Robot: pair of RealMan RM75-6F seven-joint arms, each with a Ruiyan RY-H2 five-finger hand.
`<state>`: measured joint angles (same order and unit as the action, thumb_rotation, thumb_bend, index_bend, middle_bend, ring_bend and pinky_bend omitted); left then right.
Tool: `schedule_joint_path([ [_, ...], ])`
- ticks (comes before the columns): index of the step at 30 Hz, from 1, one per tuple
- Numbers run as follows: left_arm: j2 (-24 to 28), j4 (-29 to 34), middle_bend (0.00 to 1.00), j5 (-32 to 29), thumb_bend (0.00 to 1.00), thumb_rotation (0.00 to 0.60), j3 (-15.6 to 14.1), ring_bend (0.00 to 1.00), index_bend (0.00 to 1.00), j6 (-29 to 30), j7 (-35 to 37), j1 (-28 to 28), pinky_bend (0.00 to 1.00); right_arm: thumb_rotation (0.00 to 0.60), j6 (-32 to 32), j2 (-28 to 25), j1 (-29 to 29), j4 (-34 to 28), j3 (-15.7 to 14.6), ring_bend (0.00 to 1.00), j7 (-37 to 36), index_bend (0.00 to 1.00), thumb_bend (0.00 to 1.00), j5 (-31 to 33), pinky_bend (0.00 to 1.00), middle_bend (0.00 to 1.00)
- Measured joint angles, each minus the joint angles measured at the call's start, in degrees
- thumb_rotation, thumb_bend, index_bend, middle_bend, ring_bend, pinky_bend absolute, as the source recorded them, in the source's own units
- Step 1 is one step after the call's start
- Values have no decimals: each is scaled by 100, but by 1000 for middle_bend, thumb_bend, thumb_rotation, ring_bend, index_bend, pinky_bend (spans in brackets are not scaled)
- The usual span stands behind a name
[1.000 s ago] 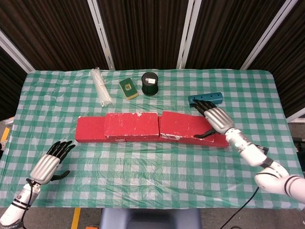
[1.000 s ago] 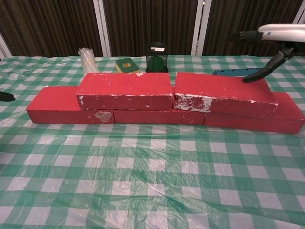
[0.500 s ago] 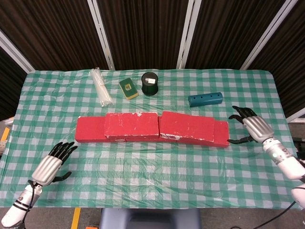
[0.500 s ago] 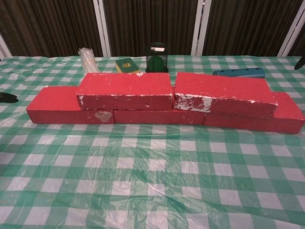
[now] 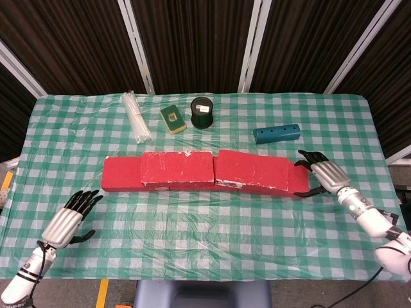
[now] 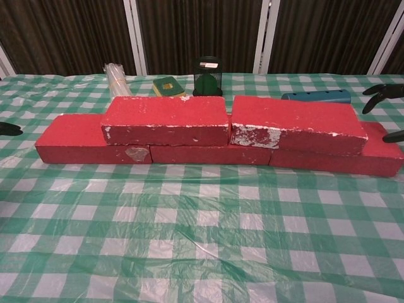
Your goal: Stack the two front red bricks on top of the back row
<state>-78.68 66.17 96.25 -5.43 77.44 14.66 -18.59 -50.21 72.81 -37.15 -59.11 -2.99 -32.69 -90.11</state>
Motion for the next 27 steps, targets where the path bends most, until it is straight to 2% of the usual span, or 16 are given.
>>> schedule_joint_path([
  [6, -1, -12, 0, -14, 272, 600, 7, 0, 0, -13, 19, -5, 0, 375, 124, 77, -88, -38, 53, 0, 54, 286, 13, 52, 66, 0],
  [27, 29, -5, 0, -6, 273, 600, 8, 0, 0, 35, 66, 9, 0, 376, 156, 46, -133, -288, 126, 0, 235, 271, 13, 152, 66, 0],
])
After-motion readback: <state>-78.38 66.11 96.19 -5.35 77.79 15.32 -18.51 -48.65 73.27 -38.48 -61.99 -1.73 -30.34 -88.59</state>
